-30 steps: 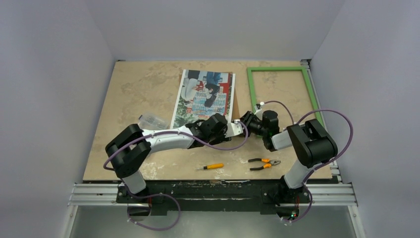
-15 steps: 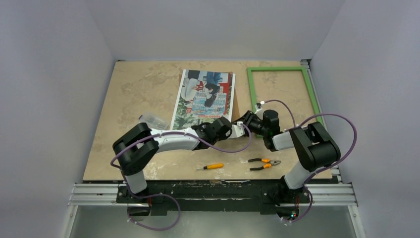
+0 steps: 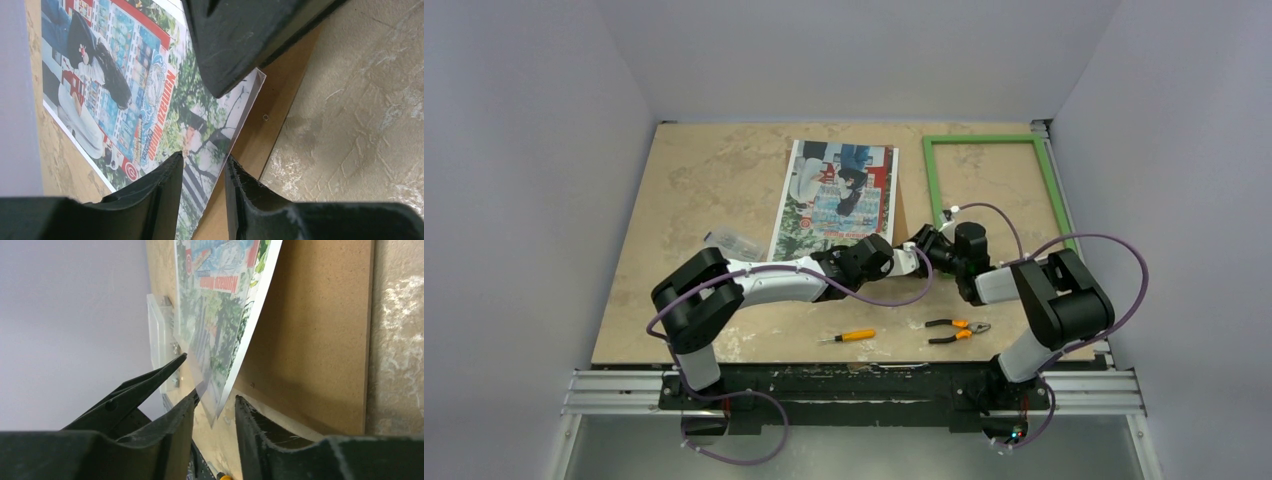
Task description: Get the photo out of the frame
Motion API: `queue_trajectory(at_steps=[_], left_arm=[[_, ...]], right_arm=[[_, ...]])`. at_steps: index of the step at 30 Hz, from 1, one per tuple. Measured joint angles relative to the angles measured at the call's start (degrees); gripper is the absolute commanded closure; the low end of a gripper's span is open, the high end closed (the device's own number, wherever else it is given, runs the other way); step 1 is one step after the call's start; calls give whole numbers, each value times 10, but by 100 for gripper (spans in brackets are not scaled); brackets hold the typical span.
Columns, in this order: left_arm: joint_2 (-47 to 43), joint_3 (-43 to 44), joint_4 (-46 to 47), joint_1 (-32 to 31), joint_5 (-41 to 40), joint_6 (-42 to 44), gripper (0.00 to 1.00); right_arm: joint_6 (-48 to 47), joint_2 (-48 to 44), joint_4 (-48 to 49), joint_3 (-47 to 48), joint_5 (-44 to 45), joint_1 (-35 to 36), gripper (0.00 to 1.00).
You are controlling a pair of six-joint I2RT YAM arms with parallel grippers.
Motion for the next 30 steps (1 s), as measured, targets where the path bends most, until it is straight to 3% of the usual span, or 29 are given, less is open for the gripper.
queue_trajectory(at_steps=[3,9,15,20,27,30], left_arm=[[0,0,0,0,0,0,70],[0,0,0,0,-3,0,72],[0,1,0,0,-4,0,72],[0,1,0,0,-4,0,73],[0,1,0,0,-4,0,73],[0,1,-1,0,-4,0,74]], right_arm=[[5,-20,-2,-9,20,0,52],[19,-38,11,-26,50,-4,52],[36,-34,21,-50,63,-37,56],[36,-3,44,-44,60,-53,72],[54,79,91,-22,44,-53,75],[64,102,111,-12,36,-53,71]])
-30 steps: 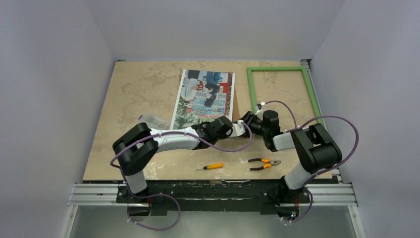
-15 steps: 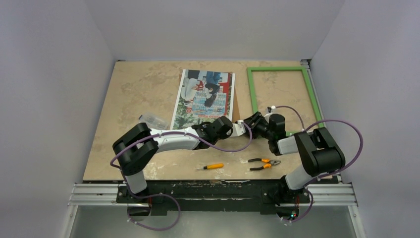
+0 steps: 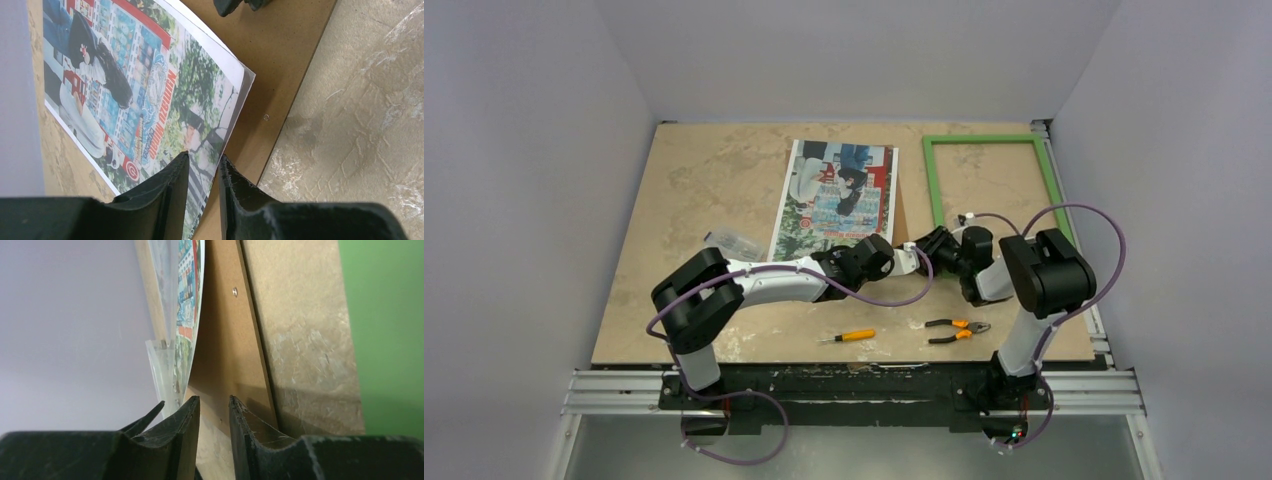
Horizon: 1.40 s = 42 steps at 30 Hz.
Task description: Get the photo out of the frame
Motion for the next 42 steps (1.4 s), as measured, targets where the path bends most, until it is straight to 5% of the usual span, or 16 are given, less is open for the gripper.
queue_trajectory(at_steps=[29,34,42], left_arm=[[0,14,-24,0,4,-5,76],[0,21,-30,-2,10,-10,59],[-2,66,-83,-17,53,-61,30]], right_arm=[[15,90,36,92,-8,40,72],[16,91,36,97,-9,46,99],[9,101,32,97,-18,44,100]])
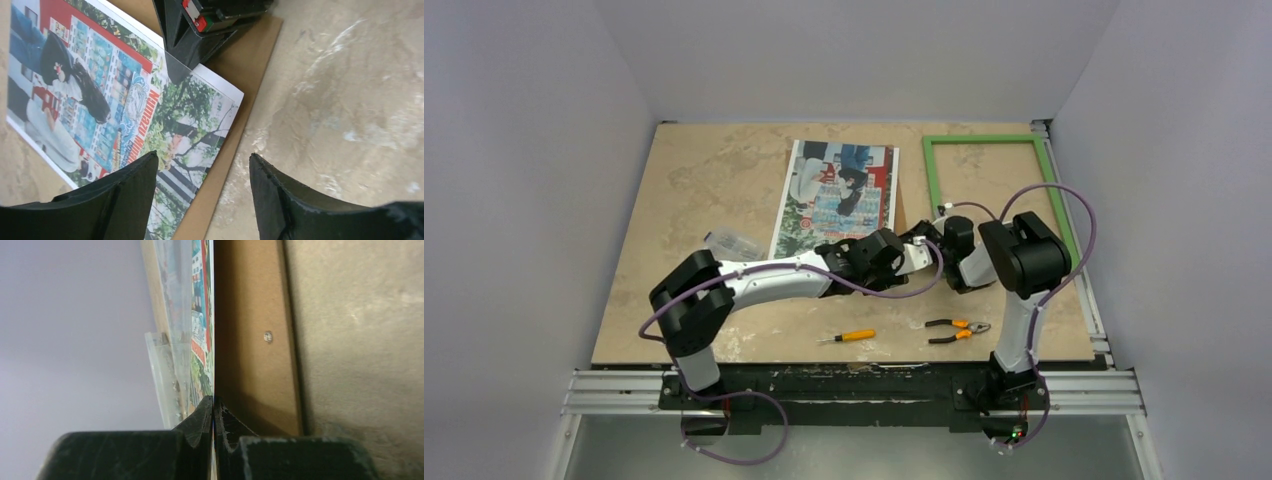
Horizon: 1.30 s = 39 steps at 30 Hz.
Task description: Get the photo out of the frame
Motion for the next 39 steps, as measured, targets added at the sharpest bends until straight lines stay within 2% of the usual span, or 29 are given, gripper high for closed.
queue_trajectory(at_steps=[2,6,9,12,16,19,22,27,39], left_arm=[[-12,6,-16,-1,20,-18,25],[-83,6,-53,21,87,-83,23],[-163,8,-61,101,146,-174,23],[-207,32,-63,228,170,-276,23],[-165,84,-84,382,198,-399,25],[-85,110,-105,466,247,-469,25],[-2,116,-122,516,288,-509,24],[92,121,-169,537,325,-529,25],[84,136,-167,534,340,-527,24]], right_arm=[[-10,5,-9,0,-3,-3,100],[-38,4,-35,5,-18,-7,100],[-62,0,-63,17,-32,-10,100],[-93,-7,-102,32,-44,-11,100],[-136,-19,-154,50,-53,-12,100],[-170,-26,-194,64,-60,-14,100],[-195,-27,-225,78,-70,-14,100],[-229,-27,-269,101,-91,-19,100],[-303,-27,-368,143,-139,-40,100]])
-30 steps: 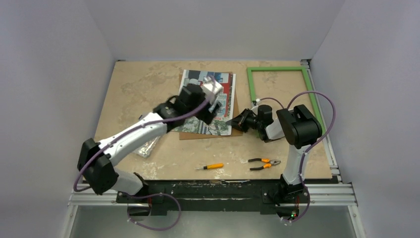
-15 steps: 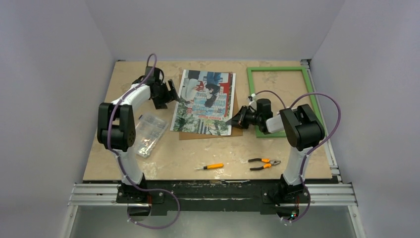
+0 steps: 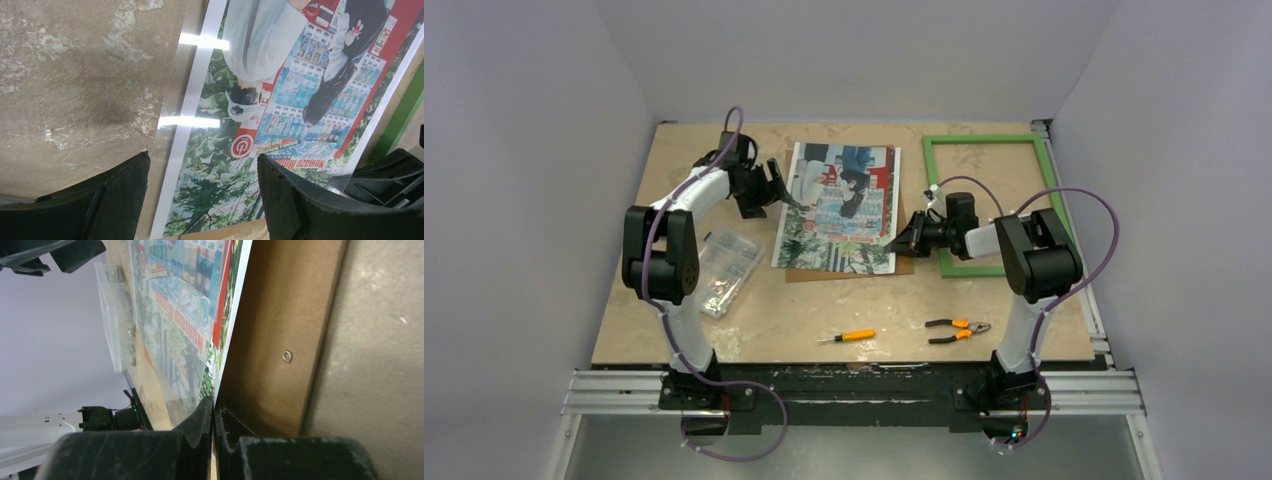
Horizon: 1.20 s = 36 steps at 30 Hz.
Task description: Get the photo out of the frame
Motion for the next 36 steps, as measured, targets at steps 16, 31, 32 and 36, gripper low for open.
queue_trajectory(at_steps=[16,31,32,36], left_arm=[[39,0,40,0,20,16,15],[59,1,40,-14,42,-32,18],[56,-4,43,-14,43,-36,18],[34,-42,61,-14,56,-63,18]], right_arm=[[-37,2,-54,11,-25,-17,100],[-44,-7,-80,17,-19,-17,100],[-47,-11,-88,20,-18,-17,100],[-65,-25,-122,40,-5,-17,100]])
